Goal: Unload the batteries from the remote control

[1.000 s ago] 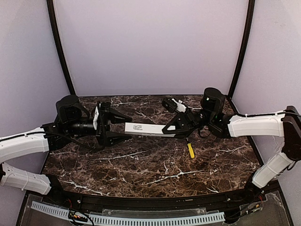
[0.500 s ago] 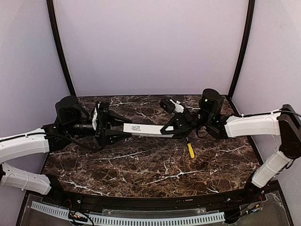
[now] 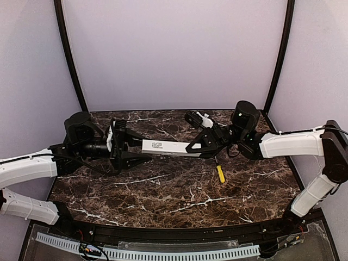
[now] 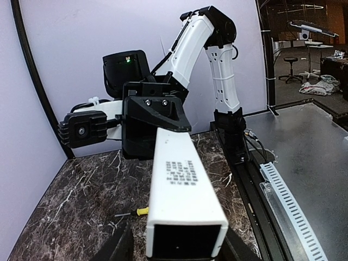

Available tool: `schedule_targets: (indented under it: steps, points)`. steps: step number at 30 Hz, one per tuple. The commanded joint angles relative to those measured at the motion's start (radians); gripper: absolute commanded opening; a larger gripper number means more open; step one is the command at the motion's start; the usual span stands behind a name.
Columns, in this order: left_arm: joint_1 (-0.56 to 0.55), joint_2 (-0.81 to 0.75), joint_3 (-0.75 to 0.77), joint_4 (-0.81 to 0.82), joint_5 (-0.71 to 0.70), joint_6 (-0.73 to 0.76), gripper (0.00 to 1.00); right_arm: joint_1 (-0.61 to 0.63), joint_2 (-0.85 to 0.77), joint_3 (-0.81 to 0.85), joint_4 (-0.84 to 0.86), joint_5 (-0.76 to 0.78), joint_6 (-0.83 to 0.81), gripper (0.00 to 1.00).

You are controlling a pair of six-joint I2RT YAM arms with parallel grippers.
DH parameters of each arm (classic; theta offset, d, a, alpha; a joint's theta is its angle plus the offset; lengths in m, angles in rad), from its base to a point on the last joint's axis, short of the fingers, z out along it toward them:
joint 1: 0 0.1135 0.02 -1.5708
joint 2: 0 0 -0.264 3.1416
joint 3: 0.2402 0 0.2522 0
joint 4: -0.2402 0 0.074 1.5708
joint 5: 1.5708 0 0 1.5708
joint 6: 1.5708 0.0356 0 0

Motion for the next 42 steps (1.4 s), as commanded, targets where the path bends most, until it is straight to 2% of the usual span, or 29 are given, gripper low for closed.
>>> schedule_targets:
  steps: [1,6,10,14,21,24,29,31,33,35,37,42]
  points:
    - [-0.002,-0.022,-0.023,0.042,0.021,-0.010,0.51,0.008,0.011,0.025,0.052,-0.009,0.008,0.00]
    - [-0.002,-0.027,-0.028,0.058,0.019,-0.016,0.52,0.010,0.020,0.033,0.050,-0.009,0.008,0.00]
    - [-0.003,-0.027,-0.031,0.072,0.015,-0.024,0.59,0.011,0.029,0.041,0.051,-0.009,0.009,0.00]
    - [-0.002,-0.026,-0.033,0.076,0.014,-0.025,0.57,0.013,0.035,0.046,0.065,-0.010,0.016,0.00]
    - [-0.002,-0.025,-0.035,0.082,0.011,-0.027,0.42,0.015,0.046,0.049,0.090,-0.012,0.035,0.00]
    - [-0.002,-0.028,-0.039,0.089,0.001,-0.029,0.32,0.015,0.051,0.044,0.114,-0.012,0.048,0.00]
    - [-0.003,-0.038,-0.046,0.104,-0.001,-0.031,0.24,0.016,0.056,0.036,0.124,-0.007,0.053,0.00]
    - [-0.003,-0.042,-0.047,0.104,0.001,-0.030,0.17,0.016,0.060,0.036,0.124,-0.005,0.054,0.00]
    - [-0.002,-0.047,-0.048,0.101,0.004,-0.027,0.04,0.015,0.065,0.037,0.114,-0.002,0.051,0.00]
    - [-0.002,-0.055,-0.048,0.096,0.003,-0.027,0.01,0.014,0.065,0.042,0.077,0.012,0.033,0.27]
    - [-0.003,-0.063,-0.045,0.087,-0.016,-0.037,0.01,0.012,0.057,0.053,-0.005,0.033,-0.021,0.49]
    - [-0.004,-0.097,-0.045,0.065,-0.035,-0.042,0.00,0.005,0.002,0.090,-0.273,0.106,-0.179,0.83]
